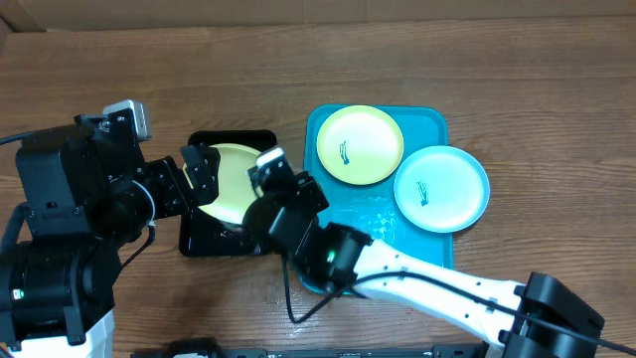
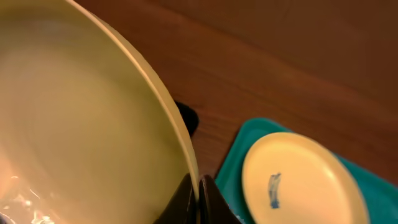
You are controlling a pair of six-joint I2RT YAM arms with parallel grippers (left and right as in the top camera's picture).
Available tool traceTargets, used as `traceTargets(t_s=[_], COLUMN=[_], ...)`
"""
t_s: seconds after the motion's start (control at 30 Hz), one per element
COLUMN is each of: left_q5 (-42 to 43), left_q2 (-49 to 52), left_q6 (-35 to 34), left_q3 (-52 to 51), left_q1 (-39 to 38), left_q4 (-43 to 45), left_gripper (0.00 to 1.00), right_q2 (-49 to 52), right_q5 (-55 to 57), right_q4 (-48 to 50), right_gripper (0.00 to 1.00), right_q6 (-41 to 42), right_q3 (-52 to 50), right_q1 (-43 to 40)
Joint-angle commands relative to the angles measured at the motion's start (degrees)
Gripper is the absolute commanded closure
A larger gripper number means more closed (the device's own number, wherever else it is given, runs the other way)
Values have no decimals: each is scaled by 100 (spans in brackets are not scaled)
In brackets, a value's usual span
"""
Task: Clean dirty plates on tray and stack at the side
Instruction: 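Lift the yellow plate with the right gripper and carry it right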
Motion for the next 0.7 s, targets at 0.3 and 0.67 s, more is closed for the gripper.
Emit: traceTargets(t_s=[0.3,0.67], left_q5=[20,2], left_q2=[-24,-24], left_q6=[83,83], left_q3=[85,85], left_q1=[17,17], left_q4=[15,35], left_gripper=[0,0], right_q2=[-31,-31], right_q5=[2828,2850], right_q4=[267,505], right_gripper=[96,96], right_q6=[-732,-1447], right_q3=[138,138], right_q1=[826,1040])
